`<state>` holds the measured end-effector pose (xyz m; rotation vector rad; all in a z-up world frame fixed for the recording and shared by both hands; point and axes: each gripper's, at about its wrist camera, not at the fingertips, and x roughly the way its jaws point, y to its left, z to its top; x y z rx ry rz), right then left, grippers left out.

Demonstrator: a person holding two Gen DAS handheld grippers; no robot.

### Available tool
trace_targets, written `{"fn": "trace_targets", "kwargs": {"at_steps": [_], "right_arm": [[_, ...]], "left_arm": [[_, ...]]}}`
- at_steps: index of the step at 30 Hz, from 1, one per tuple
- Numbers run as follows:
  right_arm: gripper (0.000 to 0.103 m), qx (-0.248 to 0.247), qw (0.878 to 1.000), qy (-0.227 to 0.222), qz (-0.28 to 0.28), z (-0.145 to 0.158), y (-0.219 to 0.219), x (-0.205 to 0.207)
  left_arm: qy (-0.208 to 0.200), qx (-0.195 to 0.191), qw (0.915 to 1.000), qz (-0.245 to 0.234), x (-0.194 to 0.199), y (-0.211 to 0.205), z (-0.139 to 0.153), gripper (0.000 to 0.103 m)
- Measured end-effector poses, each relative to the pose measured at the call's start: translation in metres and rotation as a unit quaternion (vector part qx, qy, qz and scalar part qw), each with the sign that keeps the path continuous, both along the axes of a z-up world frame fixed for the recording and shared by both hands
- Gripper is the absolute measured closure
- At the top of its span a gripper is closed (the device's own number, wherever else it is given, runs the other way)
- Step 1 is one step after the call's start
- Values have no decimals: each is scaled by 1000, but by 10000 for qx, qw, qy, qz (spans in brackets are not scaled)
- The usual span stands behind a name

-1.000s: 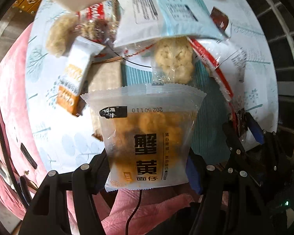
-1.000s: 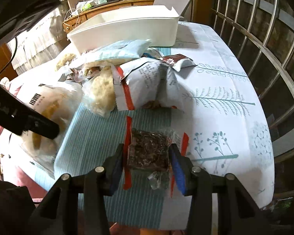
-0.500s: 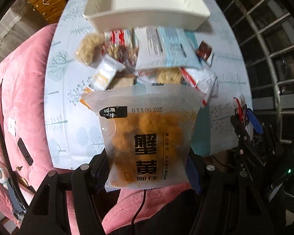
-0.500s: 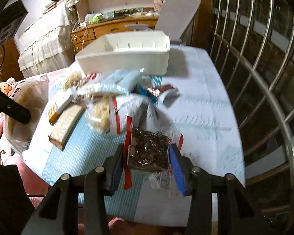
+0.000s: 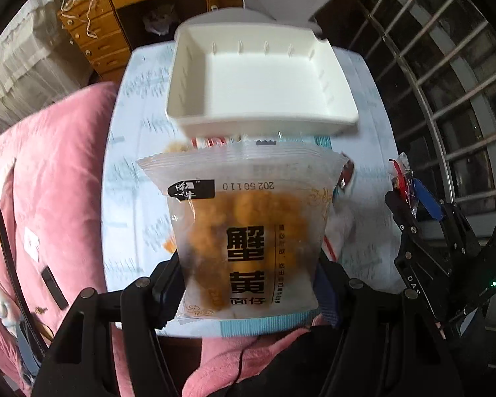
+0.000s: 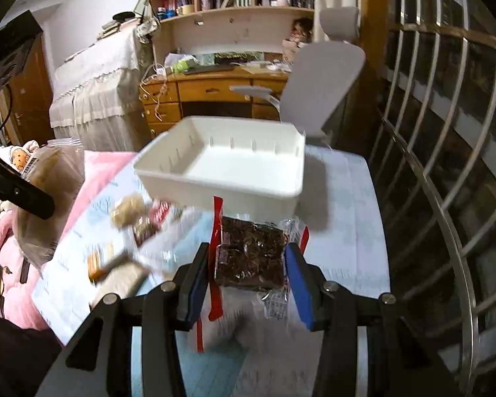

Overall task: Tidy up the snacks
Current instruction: 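Carry both snacks into the white tray and open both tools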

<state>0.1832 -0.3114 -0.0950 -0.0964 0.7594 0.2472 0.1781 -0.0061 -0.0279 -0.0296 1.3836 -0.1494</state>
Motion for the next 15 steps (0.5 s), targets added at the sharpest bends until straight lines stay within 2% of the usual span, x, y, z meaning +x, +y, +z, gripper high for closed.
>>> {"fn": "trace_targets", "kwargs": {"at_steps": [7,13,15], "right_arm": [[58,149,9998,-136,92,19,16,65],[58,152,9999,-59,46,17,27,116],[58,157,9999,3,-4,12,30,131]], "left_arm": [[-226,-85,9997,91,58,10,14,37],[-512,-153,9986,59,103,17,1,36],[-559,-302,9980,50,116,19,-8,35]]}}
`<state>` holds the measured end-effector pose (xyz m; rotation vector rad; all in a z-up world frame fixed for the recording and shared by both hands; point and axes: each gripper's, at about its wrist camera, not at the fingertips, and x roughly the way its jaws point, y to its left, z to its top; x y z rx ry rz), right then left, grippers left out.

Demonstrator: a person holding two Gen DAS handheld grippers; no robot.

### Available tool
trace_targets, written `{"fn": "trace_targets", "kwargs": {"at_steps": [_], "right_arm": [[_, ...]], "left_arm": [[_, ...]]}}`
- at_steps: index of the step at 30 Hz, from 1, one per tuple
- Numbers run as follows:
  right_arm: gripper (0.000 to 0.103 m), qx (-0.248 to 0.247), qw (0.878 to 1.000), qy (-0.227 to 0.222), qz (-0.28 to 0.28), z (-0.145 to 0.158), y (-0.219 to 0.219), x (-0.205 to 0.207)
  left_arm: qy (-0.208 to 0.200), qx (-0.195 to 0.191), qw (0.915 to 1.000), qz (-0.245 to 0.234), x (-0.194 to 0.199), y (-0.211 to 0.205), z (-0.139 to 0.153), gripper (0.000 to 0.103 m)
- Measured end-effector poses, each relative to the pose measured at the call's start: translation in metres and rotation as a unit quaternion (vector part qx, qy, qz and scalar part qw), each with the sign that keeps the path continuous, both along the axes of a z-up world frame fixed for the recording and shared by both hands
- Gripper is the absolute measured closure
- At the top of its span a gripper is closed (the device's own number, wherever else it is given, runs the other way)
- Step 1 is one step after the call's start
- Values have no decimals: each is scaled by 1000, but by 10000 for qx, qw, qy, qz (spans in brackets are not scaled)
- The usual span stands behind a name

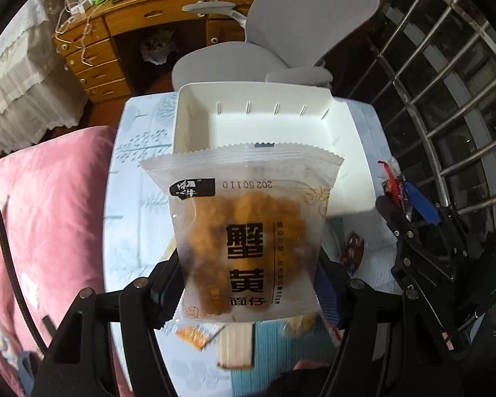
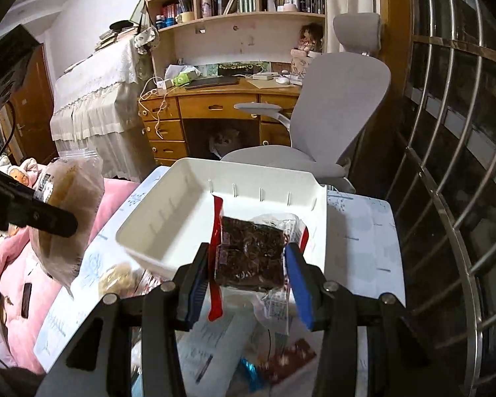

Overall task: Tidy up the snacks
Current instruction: 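Carry both snacks into the white tray and open both tools, then withdraw both tools from the tray back over the snacks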

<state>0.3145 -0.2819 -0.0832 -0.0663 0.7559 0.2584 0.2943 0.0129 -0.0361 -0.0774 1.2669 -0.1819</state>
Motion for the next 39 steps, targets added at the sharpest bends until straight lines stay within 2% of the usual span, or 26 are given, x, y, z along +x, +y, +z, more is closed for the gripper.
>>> {"fn": "trace_targets", "kwargs": {"at_steps": [7,14,16,18,21,27,33,39], "right_arm": [[58,-74,9992,345,-213,-23,8,41],[55,-130,9955,826,-437,-47,8,69],[53,-116,9943,933,-507,-50,4,72],[40,-13,9936,980,-566,-50,1,73],[34,121,9927,994,-677,-48,-4,72],[34,428,9898,1091,-814,-38,-14,56],[34,618,9881,1095,-883,-24,-26,20],[32,879,9842,1176,-991,-18,-43,-33]], "left_arm": [[-303,-426,9986,-46,42,2,-33,35],[-303,-824,9961,61,73,-1,-50,14],[-354,-854,9957,68,73,-2,-48,13],[-374,-862,9956,63,68,-3,-46,13],[-356,-887,9954,89,58,-2,-43,13],[-440,-992,9937,280,22,4,-33,13],[-661,-908,9929,393,-39,11,-17,13],[-788,-924,9906,624,-107,20,-16,13]]}}
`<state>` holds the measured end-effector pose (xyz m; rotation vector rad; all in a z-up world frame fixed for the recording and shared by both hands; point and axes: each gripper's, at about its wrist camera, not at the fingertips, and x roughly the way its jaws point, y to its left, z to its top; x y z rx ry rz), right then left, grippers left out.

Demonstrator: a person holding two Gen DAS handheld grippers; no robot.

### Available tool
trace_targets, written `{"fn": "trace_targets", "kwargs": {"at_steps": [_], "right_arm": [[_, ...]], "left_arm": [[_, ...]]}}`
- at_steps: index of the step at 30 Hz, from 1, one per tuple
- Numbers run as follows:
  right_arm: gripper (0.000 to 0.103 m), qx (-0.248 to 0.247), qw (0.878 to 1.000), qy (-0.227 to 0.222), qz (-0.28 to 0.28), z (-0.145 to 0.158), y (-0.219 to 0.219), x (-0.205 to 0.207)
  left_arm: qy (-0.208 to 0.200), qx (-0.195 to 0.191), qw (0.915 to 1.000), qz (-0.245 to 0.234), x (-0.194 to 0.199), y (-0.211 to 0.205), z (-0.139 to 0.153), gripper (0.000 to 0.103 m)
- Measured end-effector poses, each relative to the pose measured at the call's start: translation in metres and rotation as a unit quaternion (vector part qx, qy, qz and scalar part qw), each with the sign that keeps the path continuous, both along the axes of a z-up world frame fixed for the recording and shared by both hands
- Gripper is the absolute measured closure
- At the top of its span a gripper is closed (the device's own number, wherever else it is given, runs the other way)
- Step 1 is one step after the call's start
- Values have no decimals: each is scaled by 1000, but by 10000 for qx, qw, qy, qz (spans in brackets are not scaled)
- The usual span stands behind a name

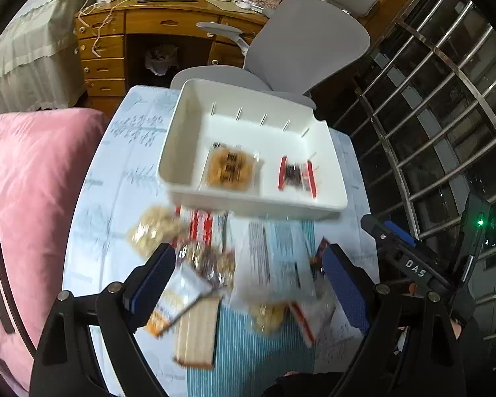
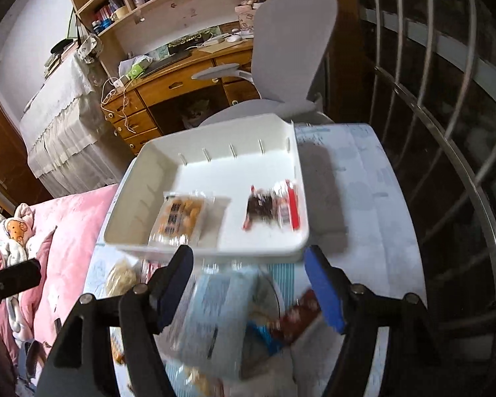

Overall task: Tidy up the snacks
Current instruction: 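Withdraw both tools from the tray back over the snacks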

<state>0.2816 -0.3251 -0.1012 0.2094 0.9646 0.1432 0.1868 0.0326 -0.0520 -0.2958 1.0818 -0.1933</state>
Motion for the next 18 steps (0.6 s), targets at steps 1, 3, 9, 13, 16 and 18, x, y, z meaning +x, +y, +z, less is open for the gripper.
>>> {"fn": "trace_targets", "kwargs": {"at_steps": [1,3,9,13,16,18], "right_arm": [[31,54,10000,21,-7,-1,-2,-8],[29,106,9999,65,-33,-7,-5,-28],[29,299,9990,313,-68,-21,-8,-84],[29,369,9984,434,23,-30,-7,-110],[29,591,9966,580,5,-38,-8,-127],[29,788,9945,689,-32,-44,-10,-136]], "left_arm": [[-28,46,10000,9,-9,1,0,13],[-84,193,9998,61,-32,2,-1,13],[-145,261,9995,128,-94,10,-2,13],[-138,373,9991,162,-122,14,-5,13],[-160,536,9982,213,-137,16,-6,13],[-145,601,9978,246,-145,18,-7,13]]}}
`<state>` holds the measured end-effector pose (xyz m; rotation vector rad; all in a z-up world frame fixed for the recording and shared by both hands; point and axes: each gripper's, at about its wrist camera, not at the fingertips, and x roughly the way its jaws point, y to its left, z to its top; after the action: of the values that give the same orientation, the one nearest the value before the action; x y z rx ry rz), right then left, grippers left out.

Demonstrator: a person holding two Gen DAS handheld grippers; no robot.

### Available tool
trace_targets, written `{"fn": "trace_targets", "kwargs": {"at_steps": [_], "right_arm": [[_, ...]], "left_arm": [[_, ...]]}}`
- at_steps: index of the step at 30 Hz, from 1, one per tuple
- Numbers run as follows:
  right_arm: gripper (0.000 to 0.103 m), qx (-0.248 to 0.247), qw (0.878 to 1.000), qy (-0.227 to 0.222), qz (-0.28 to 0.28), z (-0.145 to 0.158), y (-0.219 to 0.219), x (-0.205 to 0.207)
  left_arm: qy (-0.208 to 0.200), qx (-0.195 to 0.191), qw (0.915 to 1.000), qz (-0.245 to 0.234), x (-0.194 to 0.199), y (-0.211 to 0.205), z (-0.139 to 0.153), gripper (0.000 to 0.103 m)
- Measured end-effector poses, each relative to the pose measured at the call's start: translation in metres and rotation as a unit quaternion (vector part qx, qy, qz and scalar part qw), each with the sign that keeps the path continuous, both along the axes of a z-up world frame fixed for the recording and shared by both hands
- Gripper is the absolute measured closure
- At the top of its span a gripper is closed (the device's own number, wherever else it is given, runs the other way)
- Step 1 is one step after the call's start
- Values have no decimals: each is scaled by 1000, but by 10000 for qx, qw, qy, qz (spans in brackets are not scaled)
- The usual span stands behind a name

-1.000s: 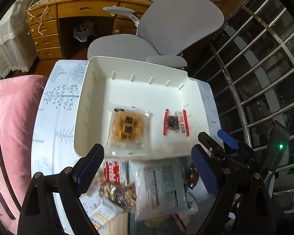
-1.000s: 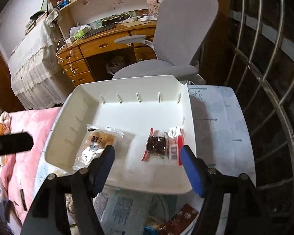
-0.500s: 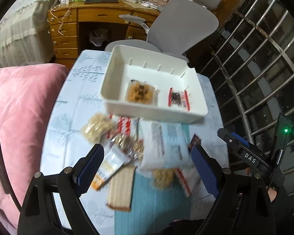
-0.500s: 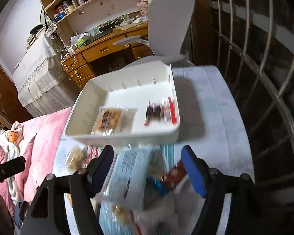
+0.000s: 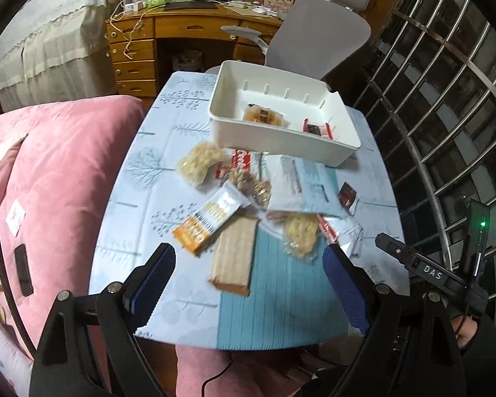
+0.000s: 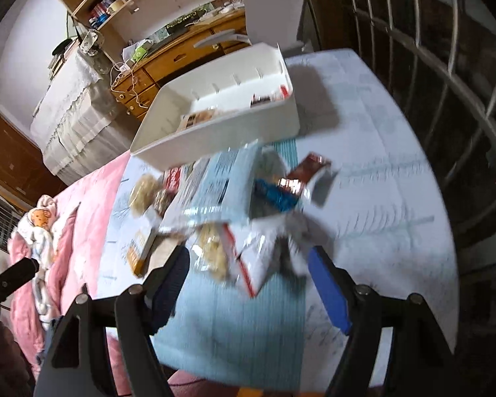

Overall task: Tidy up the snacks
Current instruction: 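Withdraw both tools from the tray back over the snacks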

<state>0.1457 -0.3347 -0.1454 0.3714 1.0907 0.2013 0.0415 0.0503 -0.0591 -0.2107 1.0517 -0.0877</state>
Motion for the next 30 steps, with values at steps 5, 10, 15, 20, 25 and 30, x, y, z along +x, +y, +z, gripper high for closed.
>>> {"fn": "trace_targets", "kwargs": {"at_steps": [5,10,15,20,25,30], "right_arm": [[29,462,9984,315,-122,-16,3,-16],[28,714,9956,602,-78,-34,15,-19],[27,878,9923,874,3,-50,32,-20],[27,853,9892,1168,241,-64,63,-20],[27,739,9880,1336,251,-72,93,-15],[27,689,9874,1424,-94,-77,112,-13]], "left_arm": [[-153,178,9997,41,-16,5,-3,13],[-177,405,9989,-140,-28,9,-15,13],[149,649,9974,-274,-30,17,-37,13],[425,678,9955,-503,-21,25,-55,13],[629,619,9922,-881,0,38,-69,13],[714,615,9860,-1373,29,57,-78,13]]}}
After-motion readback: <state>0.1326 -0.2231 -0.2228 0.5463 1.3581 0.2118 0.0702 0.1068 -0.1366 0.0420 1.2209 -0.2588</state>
